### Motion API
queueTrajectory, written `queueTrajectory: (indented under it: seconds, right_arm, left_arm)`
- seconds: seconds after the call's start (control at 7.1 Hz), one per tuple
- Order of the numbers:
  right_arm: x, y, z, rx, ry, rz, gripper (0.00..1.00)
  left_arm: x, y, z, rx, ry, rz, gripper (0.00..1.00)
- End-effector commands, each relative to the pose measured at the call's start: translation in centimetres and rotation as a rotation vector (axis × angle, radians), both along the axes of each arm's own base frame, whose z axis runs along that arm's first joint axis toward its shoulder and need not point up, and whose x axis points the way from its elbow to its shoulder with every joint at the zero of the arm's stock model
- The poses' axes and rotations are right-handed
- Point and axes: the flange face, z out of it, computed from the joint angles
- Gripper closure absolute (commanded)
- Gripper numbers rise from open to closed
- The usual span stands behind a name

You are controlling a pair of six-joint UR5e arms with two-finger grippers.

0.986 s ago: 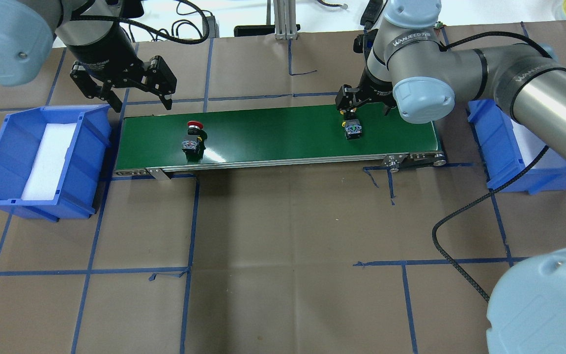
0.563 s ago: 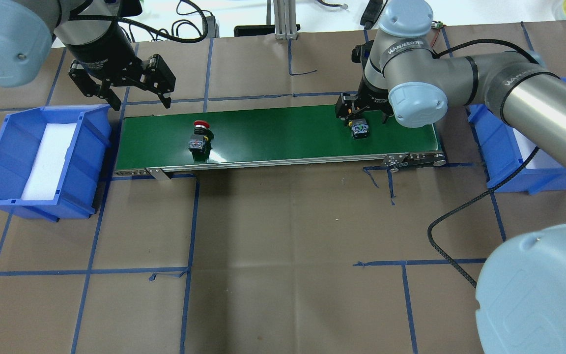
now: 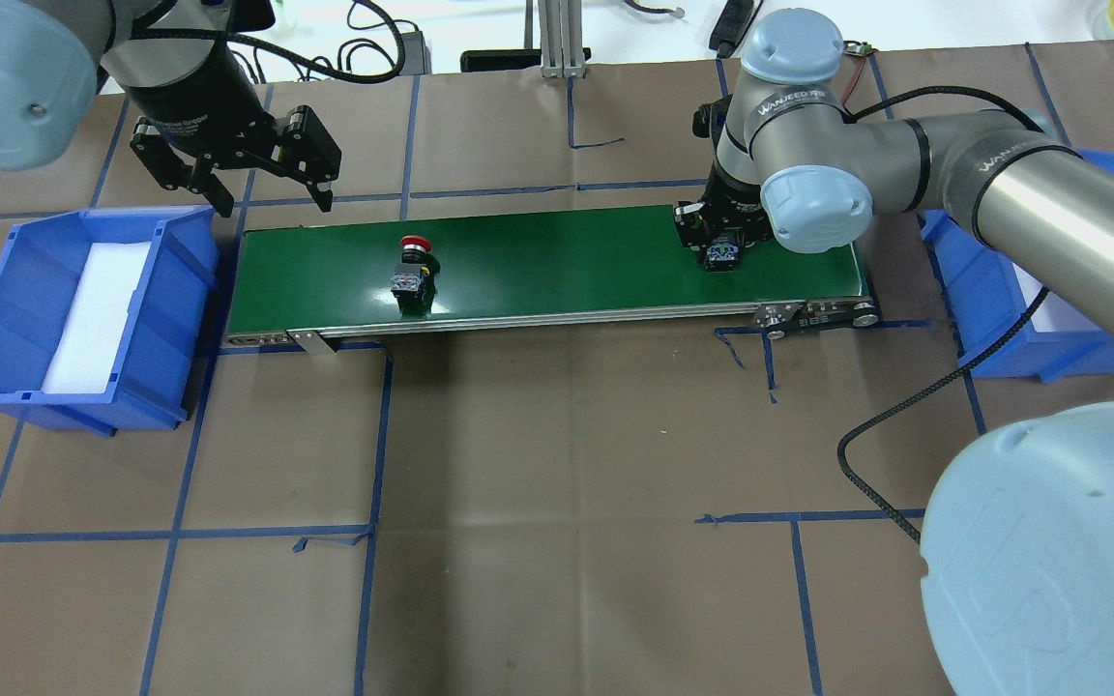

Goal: Transport two buttons from left to right
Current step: 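Grasp the yellow button with the right gripper and carry it to the empty bin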

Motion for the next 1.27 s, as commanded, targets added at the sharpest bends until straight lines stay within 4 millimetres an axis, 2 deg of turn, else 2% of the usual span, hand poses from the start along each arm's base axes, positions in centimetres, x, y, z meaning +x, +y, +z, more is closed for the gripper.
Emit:
queueTrajectory:
  seconds: [0.0, 0.14, 0.28, 0.42, 0.56, 0.7, 0.84, 0.99, 1.13]
  right_arm:
    - [-1.6, -0.8, 3.5, -0.060, 0.000, -0.023, 0.97]
    - [-3.1, -1.2, 7.0, -0.104, -0.007, -0.048, 0.96]
    - [-5.8, -0.9, 11.3, -0.103, -0.010, -0.086, 0.96]
    - [-11.0, -0.9, 15.4, -0.106, -0.008, -0.147, 0.95]
    - [-17.9, -1.0, 17.5, -0.122, 0.014, -0.116, 0.95]
    - [-25.7, -0.8, 17.5, -0.118, 0.036, -0.054, 0.95]
    - [-33.4, 0.4, 16.5, -0.104, 0.043, -0.049, 0.96]
    - [-37.2, 1.1, 15.5, -0.089, 0.047, 0.006, 0.96]
    - [-38.3, 1.1, 13.5, -0.069, 0.038, 0.040, 0.97]
  left_arm:
    - [0.0, 0.1, 0.0, 0.001, -0.001, -0.001, 0.00]
    - [0.0, 0.0, 0.0, 0.003, -0.003, -0.002, 0.00]
    - [0.0, 0.1, 0.0, 0.001, -0.003, -0.002, 0.00]
    - [0.2, 0.0, 0.0, 0.002, -0.019, -0.004, 0.00]
    - [0.4, 0.0, 0.0, 0.001, -0.042, -0.006, 0.00]
    - [0.4, 0.0, 0.0, 0.001, -0.040, -0.006, 0.00]
    - [0.4, 0.0, -0.1, 0.003, -0.036, -0.003, 0.00]
    - [0.3, 0.0, 0.0, 0.001, -0.033, -0.001, 0.00]
    - [0.3, 0.0, -0.1, 0.002, -0.032, 0.000, 0.00]
